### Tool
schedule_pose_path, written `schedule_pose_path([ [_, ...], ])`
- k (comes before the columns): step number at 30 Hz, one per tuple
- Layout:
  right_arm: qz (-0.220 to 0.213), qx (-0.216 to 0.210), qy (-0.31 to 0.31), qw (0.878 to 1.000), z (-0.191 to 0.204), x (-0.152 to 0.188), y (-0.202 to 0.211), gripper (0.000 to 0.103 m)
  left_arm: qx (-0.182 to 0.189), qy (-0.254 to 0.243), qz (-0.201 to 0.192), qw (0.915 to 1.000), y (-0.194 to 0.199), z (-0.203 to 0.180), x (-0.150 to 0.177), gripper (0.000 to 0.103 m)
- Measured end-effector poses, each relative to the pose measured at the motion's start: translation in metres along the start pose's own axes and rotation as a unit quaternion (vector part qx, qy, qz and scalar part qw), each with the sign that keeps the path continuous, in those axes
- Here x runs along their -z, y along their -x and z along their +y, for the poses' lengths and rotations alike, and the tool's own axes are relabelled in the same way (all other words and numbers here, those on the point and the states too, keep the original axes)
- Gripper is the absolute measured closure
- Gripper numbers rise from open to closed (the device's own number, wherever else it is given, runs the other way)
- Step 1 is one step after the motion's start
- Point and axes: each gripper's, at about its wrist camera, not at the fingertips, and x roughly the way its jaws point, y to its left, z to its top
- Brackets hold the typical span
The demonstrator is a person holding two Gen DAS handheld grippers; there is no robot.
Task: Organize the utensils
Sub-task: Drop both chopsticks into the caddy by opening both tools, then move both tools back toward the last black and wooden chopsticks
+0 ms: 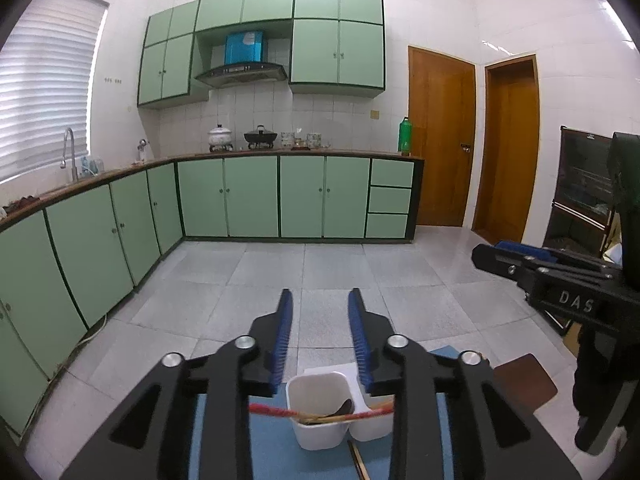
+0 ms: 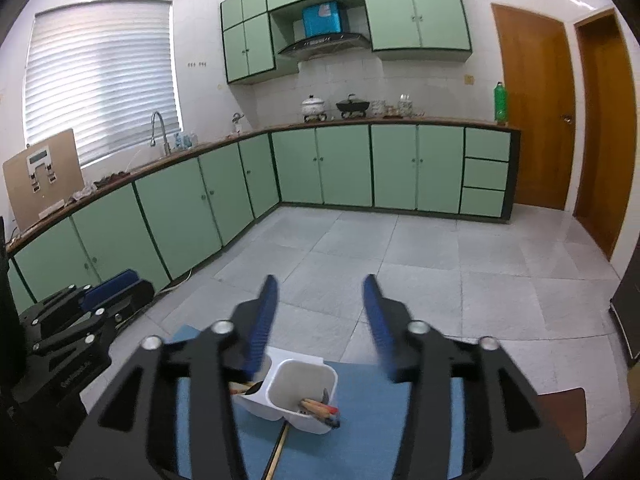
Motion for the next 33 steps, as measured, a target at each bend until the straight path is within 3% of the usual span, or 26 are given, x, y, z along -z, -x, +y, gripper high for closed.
schedule_pose_path([
  [9, -0.022, 0.004, -0.002, 1.0, -0.01, 0.04, 0.055, 0.014, -0.001, 0.002, -0.005, 1.0, 0.051, -0.008, 0.032, 0.045],
  [14, -0.008, 0.001, -0.002, 1.0, -0.009, 0.089, 0.08, 0.01, -0.004, 0.009, 0.015, 0.9998, 0.072, -0.01, 0.075, 0.035],
  [19, 0.024, -0.005, -0.015, 1.0, -0.007, 0.14, 0.093, 0.009, -0.005, 0.017, 0.06, 0.9981, 0.081, -0.013, 0.123, 0.031],
  [33, 0.103, 0.013, -0.069, 0.992, 0.007, 0.247, 0.089, 0.008, -0.032, 0.037, 0.165, 0.9851, 0.073, -0.003, 0.221, 0.028],
])
